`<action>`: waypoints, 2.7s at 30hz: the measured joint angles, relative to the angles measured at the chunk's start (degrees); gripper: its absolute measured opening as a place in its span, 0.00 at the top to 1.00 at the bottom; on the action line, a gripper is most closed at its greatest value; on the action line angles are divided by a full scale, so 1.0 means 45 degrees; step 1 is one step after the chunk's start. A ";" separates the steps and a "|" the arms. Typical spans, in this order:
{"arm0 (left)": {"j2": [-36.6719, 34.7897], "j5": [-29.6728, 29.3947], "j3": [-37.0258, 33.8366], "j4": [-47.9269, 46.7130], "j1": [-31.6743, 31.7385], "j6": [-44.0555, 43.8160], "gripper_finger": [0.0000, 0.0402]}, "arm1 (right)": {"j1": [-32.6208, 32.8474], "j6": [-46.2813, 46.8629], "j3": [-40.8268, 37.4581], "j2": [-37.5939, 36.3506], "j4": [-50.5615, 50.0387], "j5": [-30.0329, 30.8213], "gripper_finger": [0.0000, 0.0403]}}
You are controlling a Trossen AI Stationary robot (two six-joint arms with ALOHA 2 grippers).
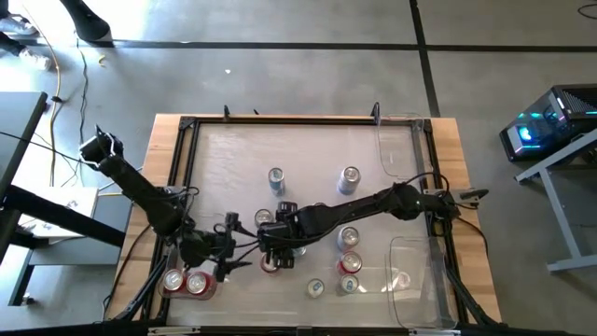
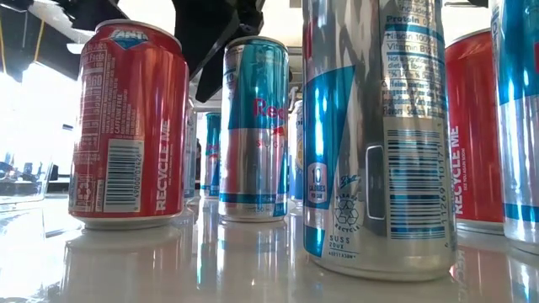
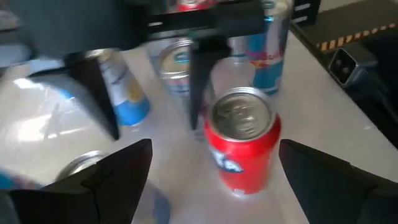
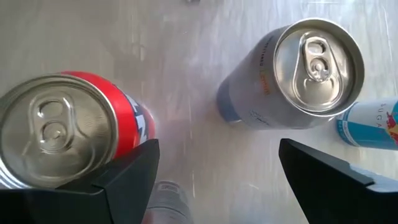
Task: Sort soda cans
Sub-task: Put the middle right red soda can into the left transparent bin
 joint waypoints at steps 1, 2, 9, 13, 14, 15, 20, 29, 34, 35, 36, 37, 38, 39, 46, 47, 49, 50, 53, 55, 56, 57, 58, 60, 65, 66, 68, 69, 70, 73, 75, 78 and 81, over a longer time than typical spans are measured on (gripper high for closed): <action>0.0229 -0.0015 0.0000 0.0155 -0.0005 0.0148 0.14 | -0.0038 0.0001 0.0000 0.0000 0.0052 0.0000 0.19; 0.0519 -0.0061 0.0000 0.0397 0.0000 0.0347 0.14 | -0.0073 0.0006 0.0000 0.0000 0.0106 0.0004 0.19; 0.2083 -0.0303 0.0000 0.2259 0.0319 0.1214 0.14 | -0.0188 0.0337 -0.0008 0.0058 0.0169 -0.0007 0.19; 0.2183 -0.0287 0.0000 0.2542 0.0431 0.1165 0.14 | -0.0169 0.0337 -0.0010 0.0107 0.0084 -0.0073 0.19; 0.2183 -0.0332 0.0000 0.2517 0.0466 0.1118 0.14 | -0.0145 0.0341 -0.0010 0.0108 -0.0008 -0.0125 0.19; 0.2183 -0.0445 0.0000 0.2449 0.0493 0.1010 0.14 | -0.0120 0.0339 -0.0010 0.0112 -0.0109 -0.0219 0.19; 0.2178 -0.1020 0.0010 0.1901 0.0535 0.0639 0.14 | 0.0058 0.0361 -0.0010 0.0112 -0.0315 -0.0310 0.19; 0.1488 -0.3323 0.0010 0.0236 0.0379 0.0262 0.14 | 0.0191 0.0666 -0.0005 0.0112 -0.0360 -0.0657 0.19; 0.0359 -0.3754 0.0006 -0.0780 0.0067 -0.0302 0.14 | 0.0191 0.0672 -0.0005 0.0112 -0.0336 -0.0679 0.19; 0.0176 -0.3702 0.0005 -0.0782 -0.0022 -0.0349 0.14 | 0.0190 0.0673 -0.0005 0.0108 -0.0336 -0.0667 0.19; 0.0043 -0.3609 0.0005 -0.0700 -0.0119 -0.0362 0.14 | 0.0187 0.0694 -0.0005 0.0107 -0.0329 -0.0639 0.19; -0.0013 -0.3428 0.0005 -0.0570 -0.0218 -0.0317 0.14 | 0.0187 0.0720 -0.0005 0.0112 -0.0316 -0.0580 0.19; -0.0011 -0.3154 0.0005 -0.0408 -0.0294 -0.0233 0.14 | 0.0187 0.0790 -0.0005 0.0109 -0.0316 -0.0567 0.19; 0.0043 -0.2874 0.0005 -0.0268 -0.0346 -0.0185 0.14 | 0.0157 0.0880 -0.0005 0.0108 -0.0307 -0.0568 0.19; 0.1413 -0.1863 0.0005 0.1096 -0.0265 -0.0072 0.14 | -0.0075 0.1114 -0.0005 0.0107 -0.0307 -0.0528 0.19; 0.1634 -0.1726 0.0005 0.1306 -0.0207 -0.0063 0.14 | -0.0081 0.1119 -0.0005 0.0107 -0.0311 -0.0524 0.19; 0.2043 -0.1443 0.0005 0.1766 -0.0080 -0.0059 0.14 | -0.0103 0.1111 -0.0005 0.0110 -0.0315 -0.0513 0.19; 0.2212 -0.1283 0.0005 0.1990 0.0004 -0.0052 0.14 | -0.0105 0.1100 -0.0005 0.0112 -0.0319 -0.0513 0.19; 0.2444 -0.0998 0.0005 0.2425 0.0214 0.0076 0.14 | -0.0105 0.1043 -0.0005 0.0108 -0.0377 -0.0513 0.19; 0.2450 -0.0962 0.0005 0.2428 0.0321 0.0080 0.14 | -0.0105 0.1020 -0.0005 0.0107 -0.0437 -0.0517 0.19; 0.2450 -0.0996 0.0005 0.2421 0.0372 0.0080 0.14 | -0.0105 0.1014 -0.0005 0.0107 -0.0494 -0.0567 0.19; 0.2450 -0.1087 0.0005 0.2397 0.0397 0.0075 0.14 | -0.0105 0.0986 -0.0005 0.0109 -0.0564 -0.0664 0.19; 0.2433 -0.1244 0.0005 0.2346 0.0414 0.0072 0.14 | -0.0094 0.0937 -0.0005 0.0107 -0.0590 -0.0729 0.19; 0.2322 -0.1698 0.0005 0.2065 0.0449 -0.0119 0.14 | -0.0078 0.0819 0.0005 0.0107 -0.0646 -0.0783 0.19; 0.1402 -0.3735 0.0005 0.0224 0.0279 -0.1263 0.14 | 0.0014 0.0642 0.0258 0.0107 -0.0927 -0.0055 0.19; 0.1147 -0.3997 0.0005 -0.0113 0.0179 -0.1626 0.14 | 0.0046 0.0560 0.0457 0.0107 -0.1058 0.0138 0.19; 0.0561 -0.4274 0.0005 -0.0547 -0.0075 -0.2300 0.14 | 0.0152 0.0342 0.0601 -0.0072 -0.1087 0.0560 0.19; 0.0254 -0.4318 0.0005 -0.0668 -0.0225 -0.2590 0.14 | 0.0224 0.0143 0.0481 -0.0268 -0.1001 0.0742 0.19; 0.0018 -0.4306 0.0005 -0.0694 -0.0384 -0.2826 0.14 | 0.0307 -0.0074 0.0476 -0.0428 -0.0989 0.0919 0.19; -0.0514 -0.4263 0.0005 -0.0556 -0.0886 -0.3280 0.14 | 0.0631 -0.0932 0.0476 -0.0954 -0.1019 0.1406 0.19; -0.0624 -0.3954 0.0005 -0.0207 -0.1154 -0.3419 0.14 | 0.0901 -0.1762 0.0476 -0.1136 -0.0802 0.1497 0.19; -0.0500 -0.3382 0.0005 0.0374 -0.1353 -0.3647 0.14 | 0.1340 -0.3384 0.0462 -0.1175 -0.0545 0.1361 0.19; -0.0317 -0.2918 0.0005 0.0878 -0.1413 -0.3660 0.14 | 0.1737 -0.4346 0.0452 -0.1175 -0.0433 0.1284 0.19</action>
